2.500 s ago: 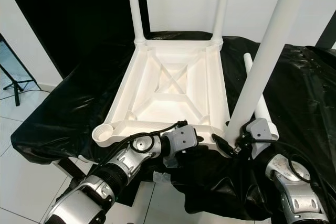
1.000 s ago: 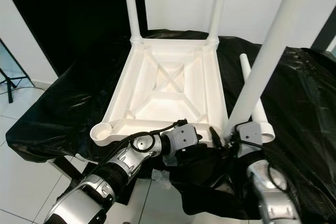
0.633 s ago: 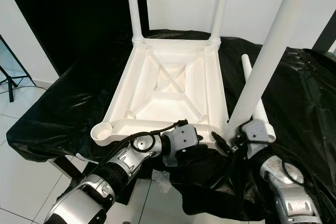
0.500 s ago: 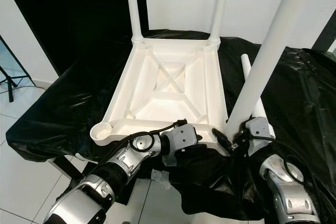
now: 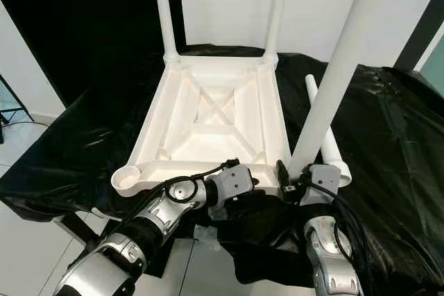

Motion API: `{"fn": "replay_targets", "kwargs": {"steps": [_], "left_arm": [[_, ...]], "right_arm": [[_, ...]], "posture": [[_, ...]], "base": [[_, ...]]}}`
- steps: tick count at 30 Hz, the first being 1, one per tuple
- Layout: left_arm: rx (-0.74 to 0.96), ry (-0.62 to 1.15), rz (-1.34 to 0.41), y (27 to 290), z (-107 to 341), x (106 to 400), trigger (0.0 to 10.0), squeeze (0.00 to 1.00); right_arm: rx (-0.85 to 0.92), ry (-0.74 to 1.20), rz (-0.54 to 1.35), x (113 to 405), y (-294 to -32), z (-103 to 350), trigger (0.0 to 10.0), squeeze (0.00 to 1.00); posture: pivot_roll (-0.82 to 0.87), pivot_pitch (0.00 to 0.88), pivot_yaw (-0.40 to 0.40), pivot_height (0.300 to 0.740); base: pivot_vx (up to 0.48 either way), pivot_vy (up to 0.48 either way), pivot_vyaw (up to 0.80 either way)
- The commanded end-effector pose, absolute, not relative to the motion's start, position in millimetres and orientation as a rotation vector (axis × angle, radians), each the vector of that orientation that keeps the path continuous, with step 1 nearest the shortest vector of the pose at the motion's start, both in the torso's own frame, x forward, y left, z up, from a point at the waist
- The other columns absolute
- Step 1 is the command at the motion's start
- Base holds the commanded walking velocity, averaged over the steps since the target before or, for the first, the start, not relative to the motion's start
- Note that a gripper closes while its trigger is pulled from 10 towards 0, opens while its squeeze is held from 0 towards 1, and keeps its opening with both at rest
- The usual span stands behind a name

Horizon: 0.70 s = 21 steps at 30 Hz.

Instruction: Building children table

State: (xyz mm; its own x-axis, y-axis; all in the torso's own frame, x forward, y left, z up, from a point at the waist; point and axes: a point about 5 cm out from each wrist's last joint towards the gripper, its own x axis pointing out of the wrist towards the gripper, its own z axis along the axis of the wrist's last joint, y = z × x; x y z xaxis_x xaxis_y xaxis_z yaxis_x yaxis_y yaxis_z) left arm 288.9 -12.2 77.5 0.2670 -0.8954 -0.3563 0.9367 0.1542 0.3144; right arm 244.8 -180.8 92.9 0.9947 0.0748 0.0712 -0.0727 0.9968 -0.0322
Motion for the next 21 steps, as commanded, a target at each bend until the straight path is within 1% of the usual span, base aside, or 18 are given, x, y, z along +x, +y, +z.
{"fn": "replay_targets", "kwargs": {"steps": [1,3,4,5,6,7,8,15,16,17,19,21], "left_arm": [[0.540,0.288,-1.337,-0.9,40.3,272.9,10.0,0.00],[0.543,0.290,-1.337,0.3,40.0,273.2,10.0,0.00],[0.546,0.291,-1.337,1.4,39.6,273.3,10.0,0.00],[0.546,0.291,-1.337,1.4,39.6,273.3,10.0,0.00],[0.547,0.293,-1.336,2.0,39.3,273.2,10.0,0.00],[0.548,0.294,-1.336,2.1,39.0,272.9,10.0,0.00],[0.548,0.294,-1.337,2.0,38.8,272.7,10.0,0.00],[0.548,0.295,-1.338,1.6,38.6,272.4,10.0,0.00],[0.548,0.294,-1.338,1.6,38.6,272.5,10.0,0.00],[0.548,0.293,-1.336,1.6,38.8,272.7,10.0,0.00],[0.547,0.292,-1.336,1.6,38.9,272.7,10.0,0.00],[0.543,0.293,-1.338,0.6,38.3,271.6,10.0,0.00]], "right_arm": [[-0.022,-0.022,0.094,245.2,-172.0,83.5,0.0,0.00],[-0.012,-0.022,0.084,245.8,-172.6,83.8,0.0,0.00],[-0.006,-0.017,0.088,246.1,-170.9,83.3,2.3,0.00],[-0.006,-0.017,0.088,246.1,-170.9,83.3,2.3,0.00],[0.002,-0.005,0.093,246.2,-169.5,81.9,10.0,0.00],[0.011,0.001,0.108,246.5,-168.9,81.4,10.0,0.44],[0.017,-0.004,0.127,247.3,-168.2,82.6,10.0,1.00],[0.001,-0.011,0.179,249.1,-171.2,85.8,10.0,1.00],[-0.029,-0.018,0.196,249.5,-175.3,87.6,10.0,0.64],[-0.051,-0.030,0.217,252.1,-182.8,94.7,10.0,0.00],[-0.072,-0.039,0.249,254.4,-187.2,101.6,10.0,0.00],[-0.127,-0.010,0.386,256.8,-187.4,110.9,10.0,0.00]], "posture": [[0.17,0.000,0.002,0.740],[0.17,0.000,0.003,0.740],[0.18,0.000,0.003,0.740],[0.18,0.000,0.003,0.740],[0.18,0.000,0.003,0.740],[0.18,0.000,0.004,0.740],[0.18,0.000,0.006,0.740],[0.17,0.000,0.007,0.740],[0.17,0.000,0.006,0.740],[0.17,0.000,0.006,0.740],[0.16,0.000,0.006,0.740],[0.15,0.000,0.008,0.740]], "base": [[0.000,0.000,0.00],[0.000,0.000,0.00],[0.000,0.000,0.00],[0.000,0.000,0.00],[0.000,0.000,0.00],[0.000,0.000,0.00],[0.000,0.000,0.00],[0.000,0.000,0.00],[0.000,0.000,0.00],[0.000,0.000,0.00],[0.000,0.000,0.00],[0.000,0.000,0.00]]}}
